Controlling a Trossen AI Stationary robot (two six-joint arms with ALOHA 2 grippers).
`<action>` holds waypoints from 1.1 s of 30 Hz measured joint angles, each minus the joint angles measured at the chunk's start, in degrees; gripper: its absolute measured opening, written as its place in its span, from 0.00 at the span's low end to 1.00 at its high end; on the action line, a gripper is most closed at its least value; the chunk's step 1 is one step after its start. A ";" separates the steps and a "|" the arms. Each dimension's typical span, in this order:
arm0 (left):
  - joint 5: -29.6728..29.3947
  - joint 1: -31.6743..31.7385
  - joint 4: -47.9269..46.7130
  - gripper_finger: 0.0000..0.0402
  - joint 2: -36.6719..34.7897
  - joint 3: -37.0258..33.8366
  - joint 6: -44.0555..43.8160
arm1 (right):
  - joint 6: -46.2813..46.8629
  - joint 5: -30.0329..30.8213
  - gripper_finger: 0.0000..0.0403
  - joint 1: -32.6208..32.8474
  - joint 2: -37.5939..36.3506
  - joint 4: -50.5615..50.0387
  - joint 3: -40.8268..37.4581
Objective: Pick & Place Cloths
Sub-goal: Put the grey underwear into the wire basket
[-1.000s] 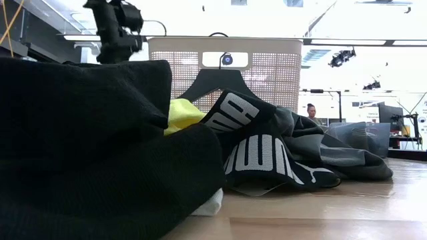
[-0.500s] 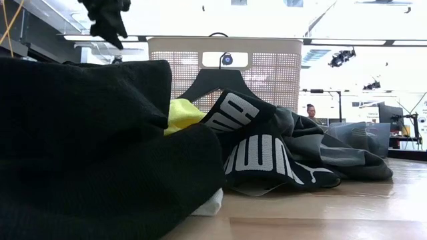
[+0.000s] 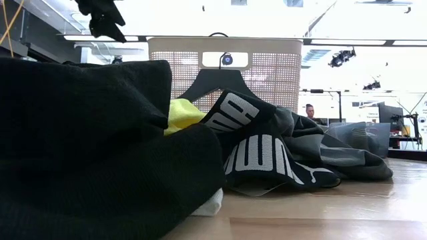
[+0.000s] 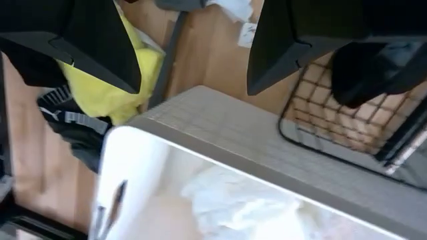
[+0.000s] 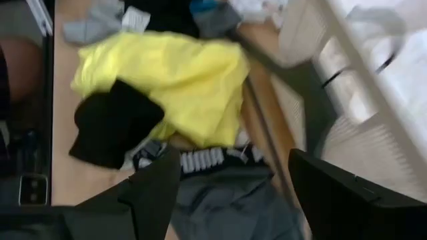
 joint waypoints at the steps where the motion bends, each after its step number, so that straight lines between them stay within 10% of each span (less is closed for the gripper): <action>1: -0.26 -0.92 1.13 0.67 -0.69 -0.93 -0.75 | 0.75 -0.10 0.67 0.50 0.03 0.77 -1.39; 24: -10.21 -17.48 11.84 0.67 -3.15 -8.38 -6.87 | 4.06 0.35 0.67 4.52 0.02 37.75 -36.06; 33: -11.97 -19.94 12.56 0.67 -3.13 -8.38 -7.32 | -9.87 1.69 0.67 2.64 0.02 42.86 -40.11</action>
